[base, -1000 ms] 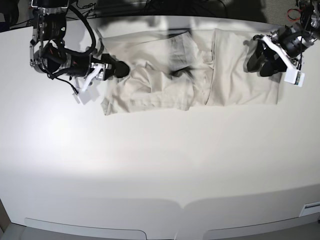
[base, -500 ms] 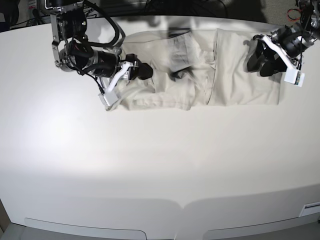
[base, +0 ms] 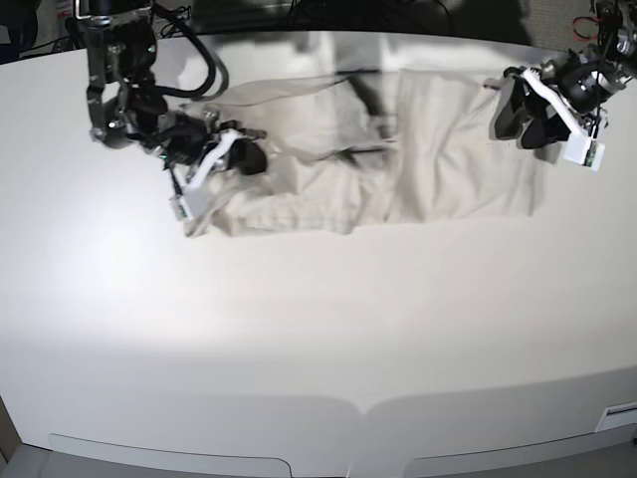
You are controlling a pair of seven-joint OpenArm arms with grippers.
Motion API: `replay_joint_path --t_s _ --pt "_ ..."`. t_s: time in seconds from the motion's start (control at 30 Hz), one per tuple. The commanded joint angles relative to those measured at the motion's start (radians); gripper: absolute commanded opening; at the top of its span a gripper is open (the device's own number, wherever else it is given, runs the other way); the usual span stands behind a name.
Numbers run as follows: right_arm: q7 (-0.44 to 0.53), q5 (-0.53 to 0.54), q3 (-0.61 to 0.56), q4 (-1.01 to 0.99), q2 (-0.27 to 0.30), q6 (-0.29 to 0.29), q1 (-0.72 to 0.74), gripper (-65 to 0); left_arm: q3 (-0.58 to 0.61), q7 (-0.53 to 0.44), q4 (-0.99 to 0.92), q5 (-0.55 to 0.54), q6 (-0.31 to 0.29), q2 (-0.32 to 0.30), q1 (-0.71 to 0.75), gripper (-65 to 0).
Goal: Fold the T-shirt properly
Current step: 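Grasp the folded edge with the right gripper and lift it, then fold the lifted half over toward the left gripper with the right gripper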
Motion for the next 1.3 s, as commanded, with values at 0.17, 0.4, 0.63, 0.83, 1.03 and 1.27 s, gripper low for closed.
replay_joint_path --t_s 0.17,0.4,0.63,0.83,1.03,1.27 --pt "-0.048 0.02 0.14 0.013 0.095 0.061 0.035 -65.0 -0.006 -0.02 0.016 -0.014 -0.004 -0.012 0.0 -36.9" --pt "-0.209 0.192 0.158 0.059 0.095 0.097 0.085 -65.0 -0.006 -0.024 0.016 -0.014 -0.004 -0.011 0.0 -36.9" --pt "-0.303 0.265 0.158 0.271 0.003 0.095 0.085 -65.0 -0.006 -0.032 0.016 -0.014 -0.004 -0.011 0.0 -36.9" --pt "-0.302 0.227 0.128 0.346 -0.144 0.092 0.107 -65.0 -0.006 -0.032 0.016 -0.014 -0.004 -0.011 0.0 -36.9" --pt "-0.245 0.074 -0.037 0.345 -0.294 0.08 0.145 -65.0 -0.006 -0.034 0.016 -0.013 -0.005 -0.012 0.0 -36.9" --pt "-0.198 -0.192 -0.218 0.343 -0.447 0.021 0.155 -65.0 -0.006 -0.034 0.016 -0.013 -0.005 -0.012 0.0 -36.9"
